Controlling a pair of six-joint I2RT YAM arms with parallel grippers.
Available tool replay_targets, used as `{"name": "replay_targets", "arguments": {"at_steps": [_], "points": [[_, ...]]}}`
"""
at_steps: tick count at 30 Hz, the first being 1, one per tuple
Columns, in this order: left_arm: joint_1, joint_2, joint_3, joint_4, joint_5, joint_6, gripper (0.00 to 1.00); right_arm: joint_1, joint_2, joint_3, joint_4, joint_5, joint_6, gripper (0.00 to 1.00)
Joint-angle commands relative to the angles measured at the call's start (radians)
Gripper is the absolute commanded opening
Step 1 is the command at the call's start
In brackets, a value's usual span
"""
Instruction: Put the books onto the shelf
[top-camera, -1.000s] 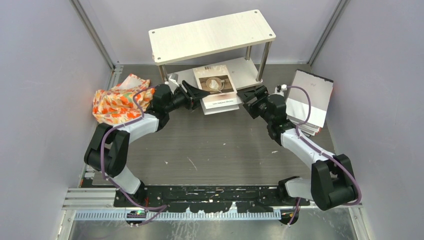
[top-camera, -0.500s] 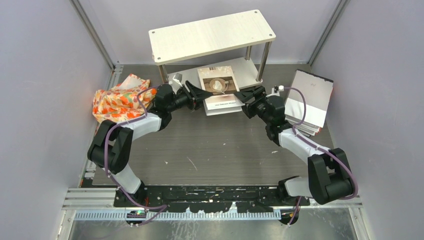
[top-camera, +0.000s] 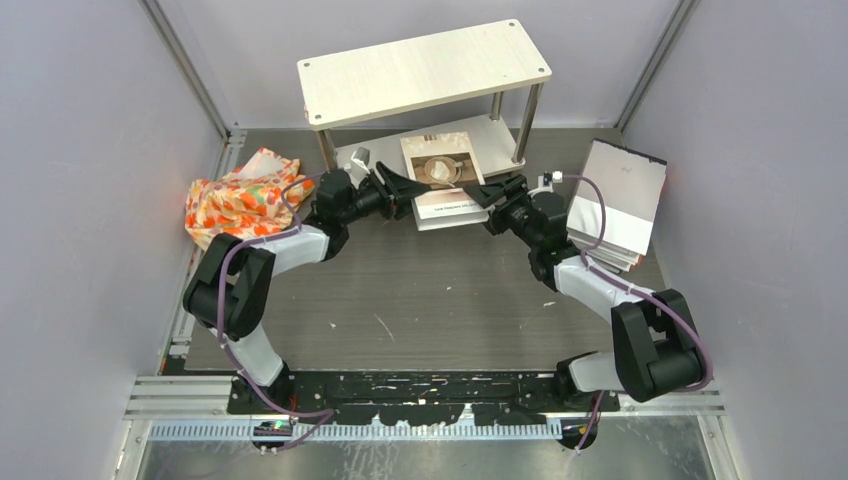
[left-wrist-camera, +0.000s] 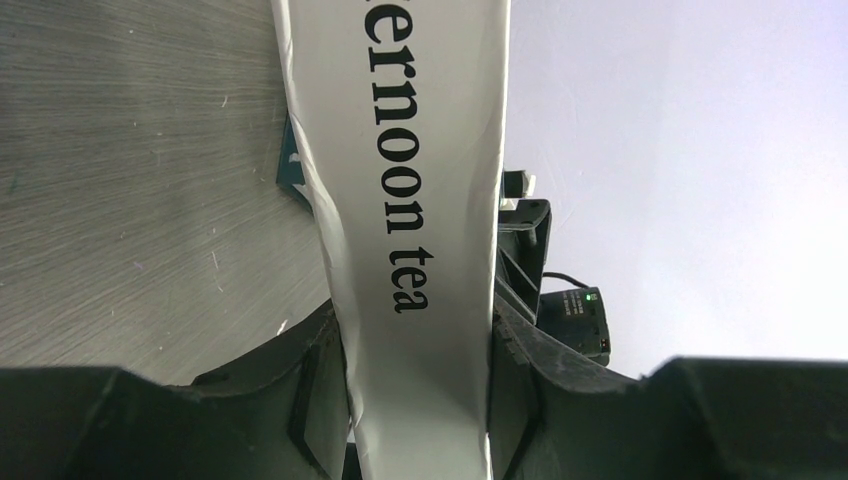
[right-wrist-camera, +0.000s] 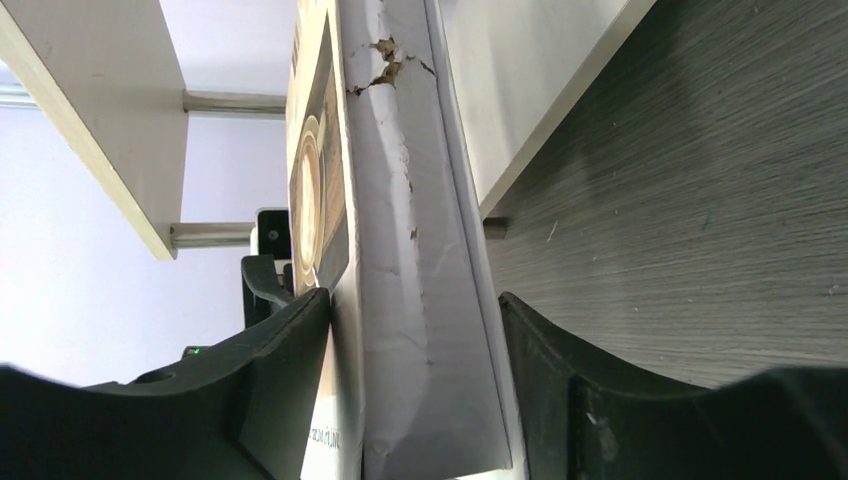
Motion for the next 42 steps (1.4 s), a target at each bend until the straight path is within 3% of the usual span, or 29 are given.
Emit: {"name": "replay_targets", "arguments": {"at_steps": [1,5,9,13,25,34,42], "points": [[-0.003,-0.005,0.051,0.118,0.017,-0.011,0.34,0.008,0.007,0.026,0.086,-0.028,0.010,0.62],[-0.004,-0.002,0.054,0.118,0.019,-0.014,0.39,0.007,-0.001,0.024,0.083,-0.028,0.008,0.49],[-0.003,0.002,0.049,0.113,0.018,-0.016,0.55,0.006,-0.009,0.028,0.075,-0.025,0.003,0.37],[-0.003,-0.016,0.041,0.060,0.014,0.014,0.65,0.006,-0.016,0.027,0.072,-0.023,0.003,0.31],[-0.003,-0.167,0.065,-0.388,-0.042,0.266,0.75,-0.004,-0.040,0.041,0.059,-0.017,-0.003,0.27],[-0.001,-0.244,0.082,-0.613,-0.110,0.373,0.78,-0.003,-0.024,0.068,0.076,-0.016,-0.004,0.25],[-0.002,-0.311,0.072,-0.719,-0.149,0.424,0.79,-0.004,0.006,0.125,0.063,-0.022,-0.026,0.25]]}}
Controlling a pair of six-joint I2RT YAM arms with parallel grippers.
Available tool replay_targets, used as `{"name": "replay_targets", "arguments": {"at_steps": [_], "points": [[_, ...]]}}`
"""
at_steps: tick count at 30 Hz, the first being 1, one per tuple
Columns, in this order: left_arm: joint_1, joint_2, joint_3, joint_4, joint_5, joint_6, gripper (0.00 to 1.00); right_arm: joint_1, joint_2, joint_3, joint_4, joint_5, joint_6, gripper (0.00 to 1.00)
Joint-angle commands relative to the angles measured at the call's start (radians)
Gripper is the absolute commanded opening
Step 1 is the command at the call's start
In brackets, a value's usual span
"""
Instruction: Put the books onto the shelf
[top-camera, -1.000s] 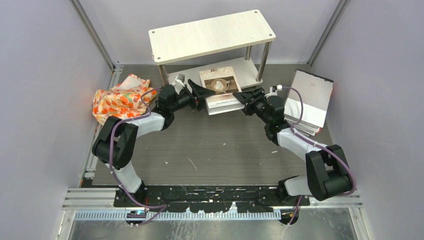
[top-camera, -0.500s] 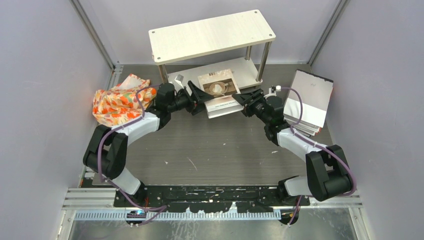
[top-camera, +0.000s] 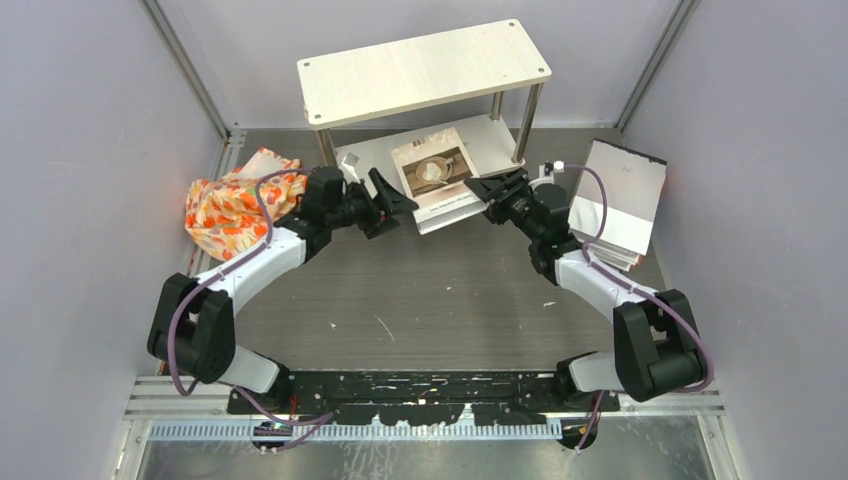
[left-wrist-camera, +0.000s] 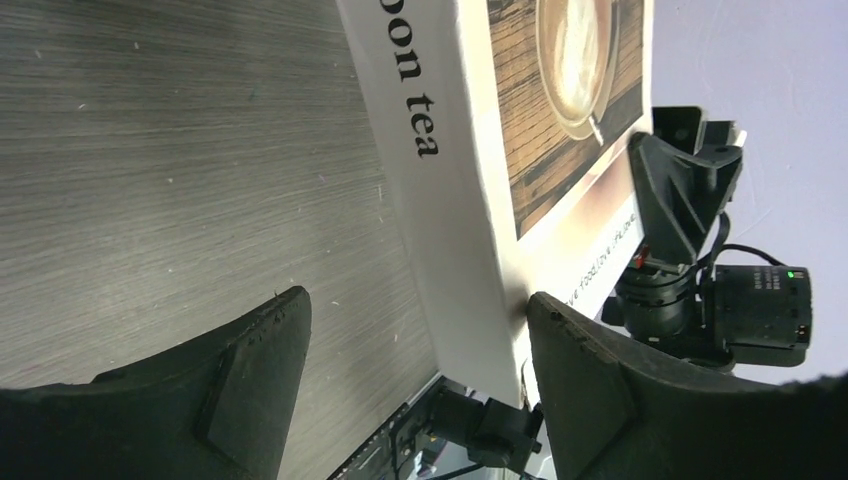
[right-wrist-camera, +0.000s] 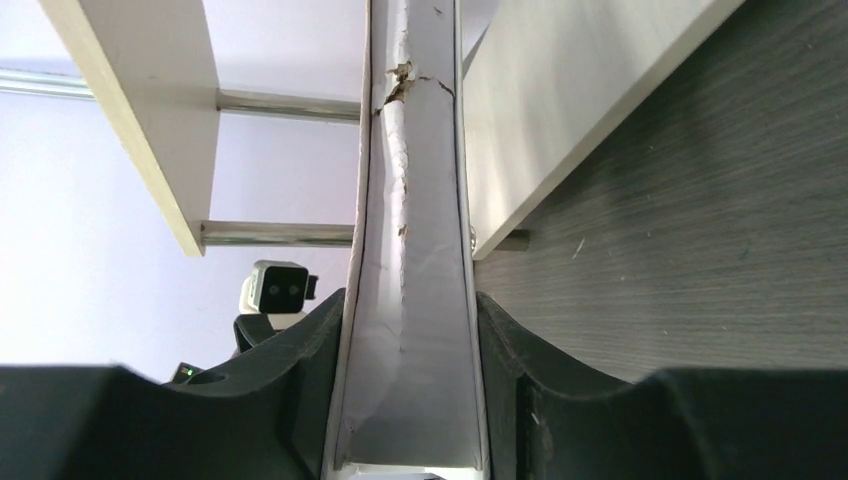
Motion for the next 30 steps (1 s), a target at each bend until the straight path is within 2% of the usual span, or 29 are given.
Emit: {"name": "replay_targets", "arguments": {"at_steps": [1,17,30], "points": [[0.000,-0.072,0.030,-0.076,-0.030,0.058,0.80,0.000,0.009,0.085,0.062,-0.009,-0.018,0.25],[0.044,-0.316,-0.003,-0.313,-0.134,0.139,0.82,0.054,0.244,0.261,0.131,0.000,-0.027,0.24],[0.070,-0.502,0.069,-0.494,-0.303,0.249,0.83,0.119,0.526,0.510,0.199,0.039,-0.028,0.23]]}}
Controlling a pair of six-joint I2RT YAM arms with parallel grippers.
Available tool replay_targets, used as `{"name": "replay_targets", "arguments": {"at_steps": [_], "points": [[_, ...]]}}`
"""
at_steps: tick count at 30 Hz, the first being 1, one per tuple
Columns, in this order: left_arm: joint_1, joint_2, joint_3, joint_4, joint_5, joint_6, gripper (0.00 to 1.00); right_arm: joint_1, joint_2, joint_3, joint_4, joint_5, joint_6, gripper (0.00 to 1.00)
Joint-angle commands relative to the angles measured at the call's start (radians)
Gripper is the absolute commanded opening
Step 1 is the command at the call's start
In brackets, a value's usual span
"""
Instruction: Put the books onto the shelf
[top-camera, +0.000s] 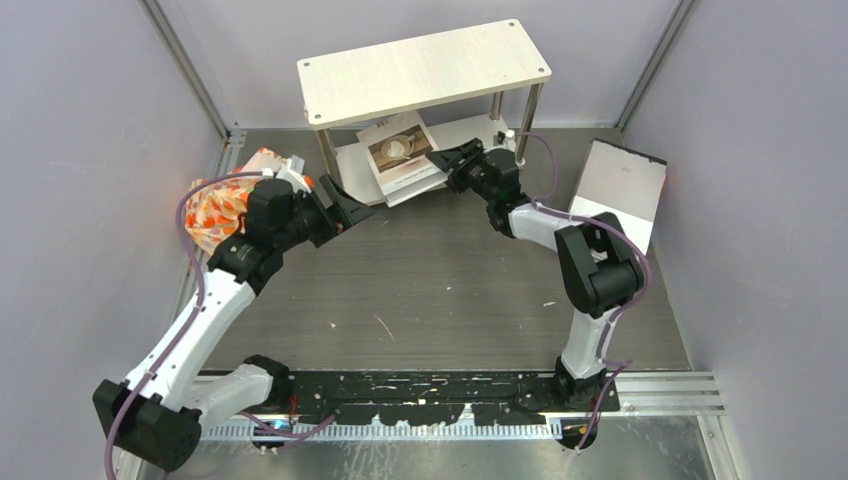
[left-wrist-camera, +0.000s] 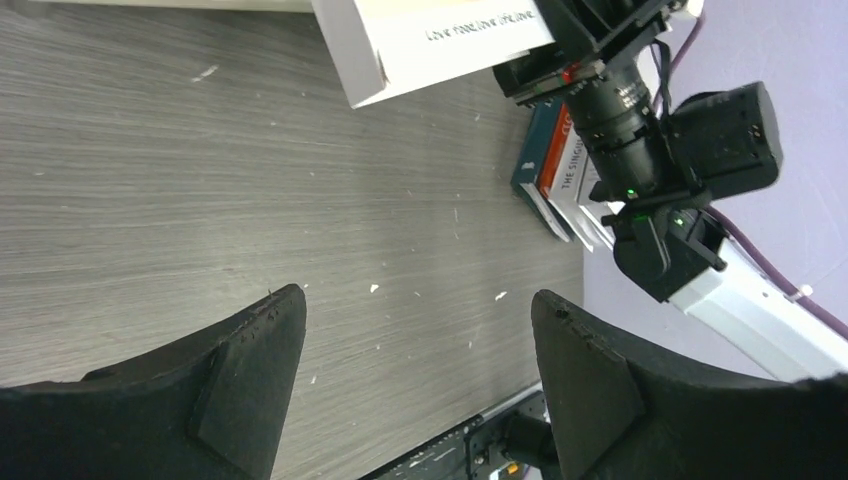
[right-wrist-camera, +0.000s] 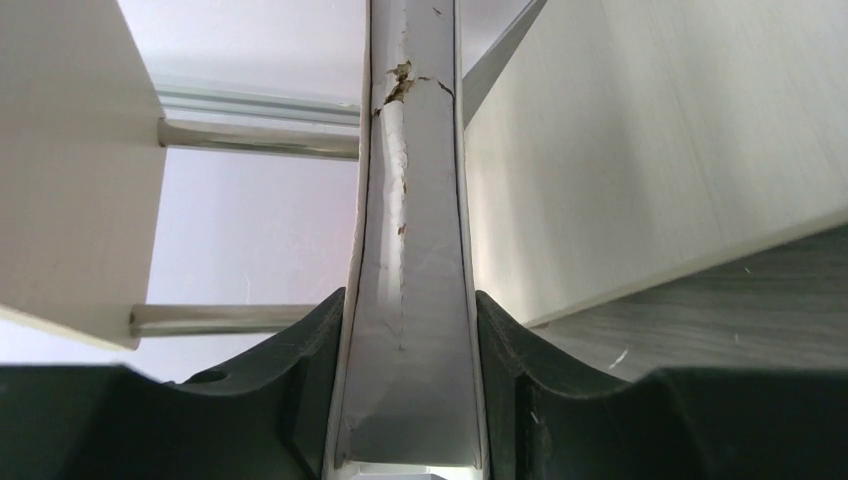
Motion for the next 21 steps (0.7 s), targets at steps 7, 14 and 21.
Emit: {"name": "replay_targets", "arguments": {"at_steps": [7,14,21], "points": [[0.010,-0.140,0.099,-0.153,-0.151,0.092,0.83,0.060,0.177,0.208,0.159,0.086,-0.015,0.23],[0.011,-0.189,0.108,-0.223,-0.203,0.107,0.83,0.082,0.266,0.261,0.183,0.132,-0.006,0.23],[0.011,-0.190,0.124,-0.250,-0.209,0.104,0.83,0.104,0.327,0.313,0.178,0.168,-0.004,0.23]]}}
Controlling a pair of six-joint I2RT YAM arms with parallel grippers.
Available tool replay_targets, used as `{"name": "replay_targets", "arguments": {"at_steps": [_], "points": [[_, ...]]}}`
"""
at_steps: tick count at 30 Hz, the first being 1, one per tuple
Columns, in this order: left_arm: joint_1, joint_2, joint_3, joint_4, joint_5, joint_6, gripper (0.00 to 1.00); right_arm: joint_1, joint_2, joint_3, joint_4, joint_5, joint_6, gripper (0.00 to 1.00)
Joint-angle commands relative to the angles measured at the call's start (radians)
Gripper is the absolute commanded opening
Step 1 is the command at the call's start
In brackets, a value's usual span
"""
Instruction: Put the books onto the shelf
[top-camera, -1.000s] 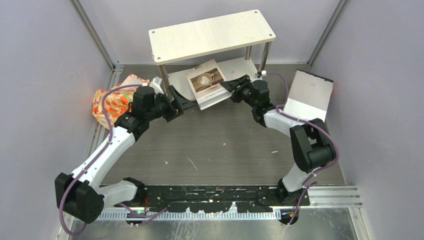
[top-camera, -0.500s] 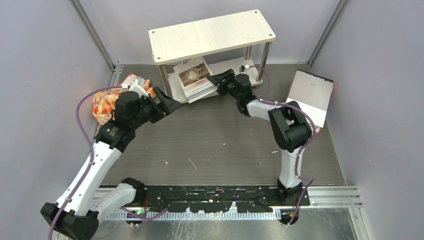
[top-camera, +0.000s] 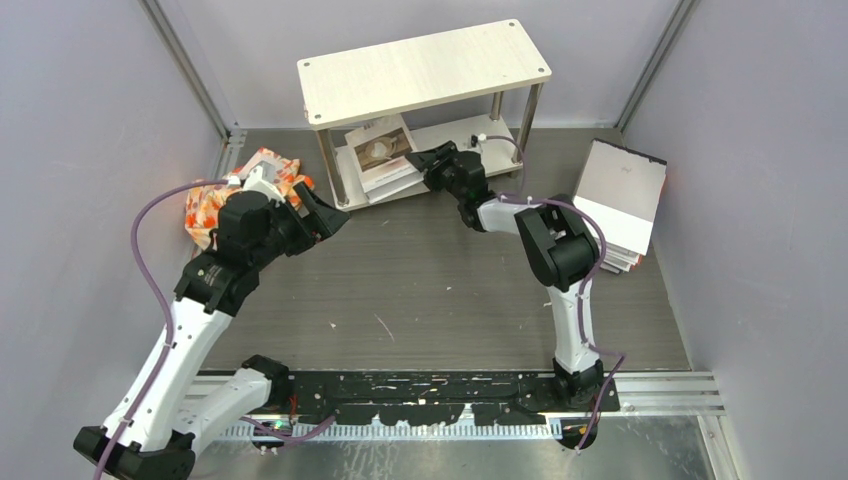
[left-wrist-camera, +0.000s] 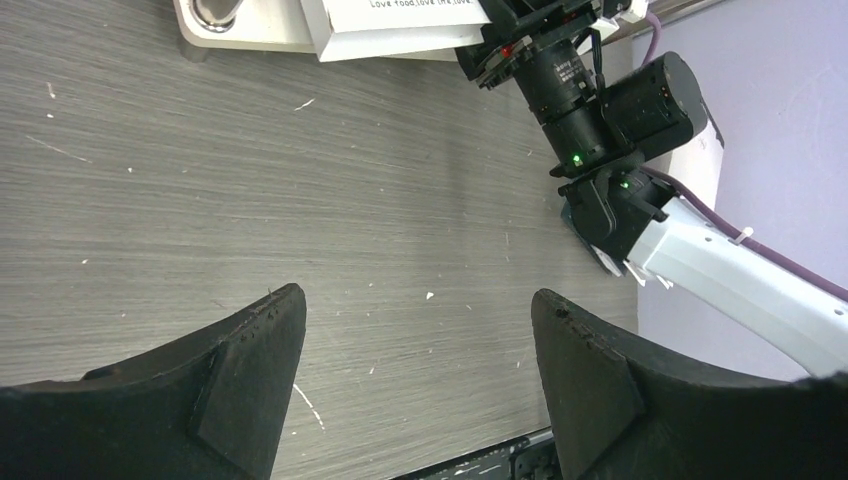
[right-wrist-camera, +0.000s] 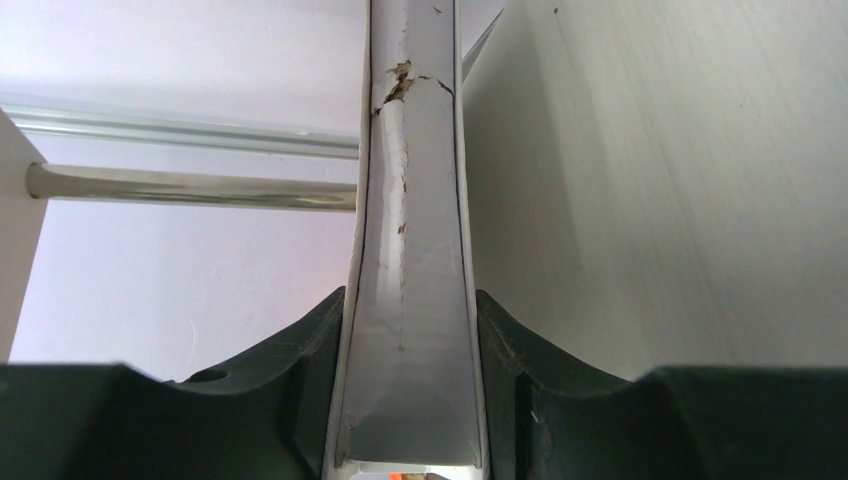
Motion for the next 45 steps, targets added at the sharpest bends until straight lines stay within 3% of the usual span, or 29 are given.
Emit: {"name": "replay_targets", "arguments": {"at_steps": [1,8,15,18,28,45], "points": [[0.005,-0.014,0.051,-0.012,-0.026,0.020,0.83,0.019,0.017,0.082,0.104,0.045,0.003,0.23],[0.005,-0.014,0.066,-0.029,-0.029,0.030,0.83,0.052,0.069,0.148,0.075,0.049,0.000,0.24],[0.006,0.001,0.086,-0.033,-0.059,0.037,0.83,0.075,0.064,0.106,0.073,0.063,-0.004,0.27],[0.006,0.000,0.083,-0.028,-0.059,0.035,0.83,0.081,0.056,0.090,0.063,0.062,-0.011,0.32],[0.006,0.003,0.077,-0.015,-0.051,0.026,0.83,0.088,0.021,0.069,-0.023,0.059,-0.062,0.64],[0.005,0.013,0.071,0.006,-0.041,0.020,0.83,0.087,-0.059,0.109,-0.251,0.128,-0.223,0.74]]}}
